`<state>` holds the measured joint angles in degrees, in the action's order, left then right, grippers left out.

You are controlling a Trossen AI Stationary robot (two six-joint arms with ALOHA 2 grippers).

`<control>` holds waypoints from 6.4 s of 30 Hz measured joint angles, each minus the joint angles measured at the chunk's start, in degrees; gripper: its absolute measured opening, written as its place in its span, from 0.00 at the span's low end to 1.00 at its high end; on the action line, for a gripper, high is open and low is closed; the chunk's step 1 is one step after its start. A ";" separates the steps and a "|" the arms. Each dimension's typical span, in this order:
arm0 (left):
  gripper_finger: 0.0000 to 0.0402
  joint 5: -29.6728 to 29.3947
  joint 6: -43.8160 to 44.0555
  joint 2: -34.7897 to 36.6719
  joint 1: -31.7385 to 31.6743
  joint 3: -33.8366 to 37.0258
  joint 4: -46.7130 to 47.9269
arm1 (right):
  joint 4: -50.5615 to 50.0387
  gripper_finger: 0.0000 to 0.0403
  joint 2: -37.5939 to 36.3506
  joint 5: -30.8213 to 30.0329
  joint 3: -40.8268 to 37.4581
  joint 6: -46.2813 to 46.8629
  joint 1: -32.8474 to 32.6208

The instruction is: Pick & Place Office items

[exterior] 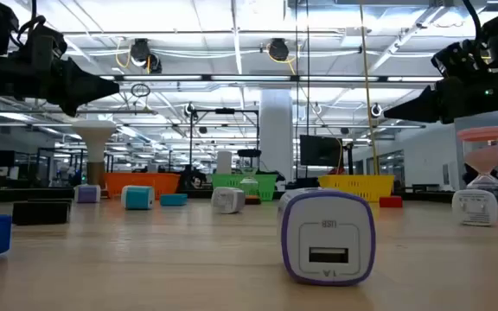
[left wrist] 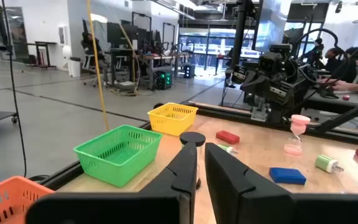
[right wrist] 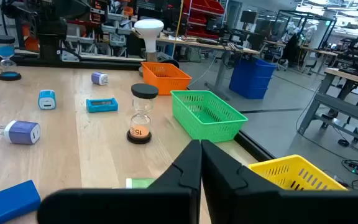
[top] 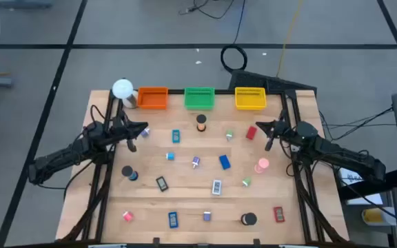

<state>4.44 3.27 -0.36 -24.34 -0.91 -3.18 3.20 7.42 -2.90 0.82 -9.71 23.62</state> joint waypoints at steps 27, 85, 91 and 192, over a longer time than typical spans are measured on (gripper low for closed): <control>0.09 0.00 0.00 0.00 -0.01 -0.01 0.00 | 0.00 0.00 -0.02 0.00 0.00 0.00 0.00; 0.09 -0.39 -6.11 -0.02 -0.02 0.00 -1.22 | 0.00 0.00 -0.01 -0.01 0.01 0.00 0.02; 0.09 -0.43 5.16 -0.02 -0.02 0.00 -12.98 | 0.00 0.00 0.00 -0.02 0.02 0.01 0.00; 0.55 -12.99 32.79 -68.95 6.20 -43.89 56.27 | 0.00 0.00 0.00 0.00 0.00 0.02 0.00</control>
<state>-8.54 36.06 -69.32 -18.14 -44.80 53.09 3.20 7.42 -2.90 0.82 -9.69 23.62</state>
